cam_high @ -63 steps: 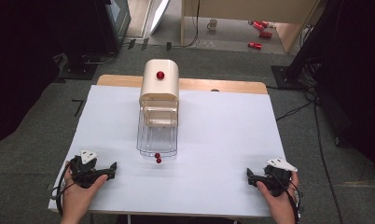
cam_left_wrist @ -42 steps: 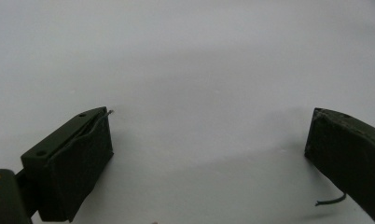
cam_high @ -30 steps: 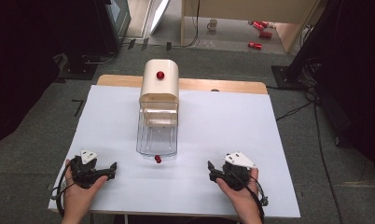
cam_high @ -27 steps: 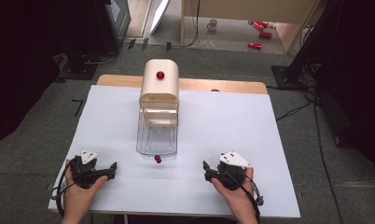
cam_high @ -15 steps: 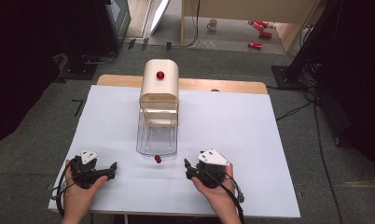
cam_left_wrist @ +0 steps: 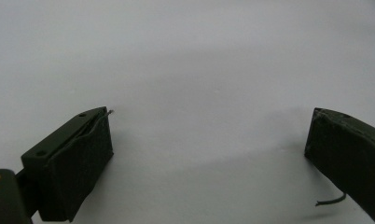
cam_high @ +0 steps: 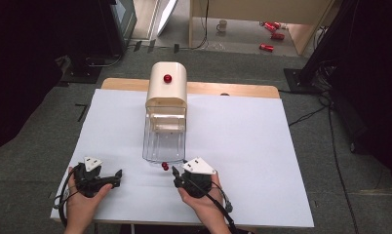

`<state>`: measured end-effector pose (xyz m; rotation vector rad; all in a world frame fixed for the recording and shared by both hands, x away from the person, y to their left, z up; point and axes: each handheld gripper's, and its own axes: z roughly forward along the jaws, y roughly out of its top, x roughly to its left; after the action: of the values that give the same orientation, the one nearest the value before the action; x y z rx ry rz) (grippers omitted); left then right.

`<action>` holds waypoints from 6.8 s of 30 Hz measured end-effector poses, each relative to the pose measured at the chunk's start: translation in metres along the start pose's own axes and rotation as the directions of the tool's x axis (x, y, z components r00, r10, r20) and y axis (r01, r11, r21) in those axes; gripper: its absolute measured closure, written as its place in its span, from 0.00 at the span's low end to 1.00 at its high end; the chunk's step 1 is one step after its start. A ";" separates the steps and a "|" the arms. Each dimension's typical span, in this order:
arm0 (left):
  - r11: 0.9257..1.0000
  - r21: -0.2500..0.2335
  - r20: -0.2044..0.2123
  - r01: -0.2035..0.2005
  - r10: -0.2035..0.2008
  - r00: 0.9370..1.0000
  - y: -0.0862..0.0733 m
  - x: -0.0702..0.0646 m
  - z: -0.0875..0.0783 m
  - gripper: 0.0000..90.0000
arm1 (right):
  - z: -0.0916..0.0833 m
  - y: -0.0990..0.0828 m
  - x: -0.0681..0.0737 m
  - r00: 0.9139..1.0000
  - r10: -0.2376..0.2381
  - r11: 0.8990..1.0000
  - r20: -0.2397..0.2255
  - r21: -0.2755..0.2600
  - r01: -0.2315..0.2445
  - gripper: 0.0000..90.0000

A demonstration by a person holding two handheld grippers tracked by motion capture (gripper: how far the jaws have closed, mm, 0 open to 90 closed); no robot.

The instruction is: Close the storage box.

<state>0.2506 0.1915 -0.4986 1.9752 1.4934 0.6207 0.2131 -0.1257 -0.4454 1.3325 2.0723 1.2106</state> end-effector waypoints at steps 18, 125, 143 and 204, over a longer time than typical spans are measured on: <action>1.000 0.000 0.001 0.001 -0.001 1.000 0.000 0.000 0.000 0.01 | 0.011 -0.001 0.026 0.999 0.026 1.000 -0.020 -0.012 -0.026 0.73; 1.000 -0.001 0.001 0.001 -0.001 1.000 0.000 0.000 0.000 0.01 | 0.077 0.111 -0.013 0.994 0.067 0.995 0.088 -0.076 -0.060 0.83; 1.000 -0.001 -0.001 -0.002 0.002 1.000 0.000 0.000 0.000 0.01 | 0.066 0.101 -0.008 0.998 0.066 0.998 0.008 -0.022 -0.066 0.27; 1.000 0.000 0.000 0.000 0.000 1.000 0.000 0.000 0.000 0.01 | 0.040 -0.022 0.034 0.991 0.131 0.991 0.038 0.012 -0.132 0.71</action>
<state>0.2507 0.1913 -0.4986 1.9751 1.4939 0.6199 0.2134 -0.0812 -0.4817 1.5071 1.9981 1.2170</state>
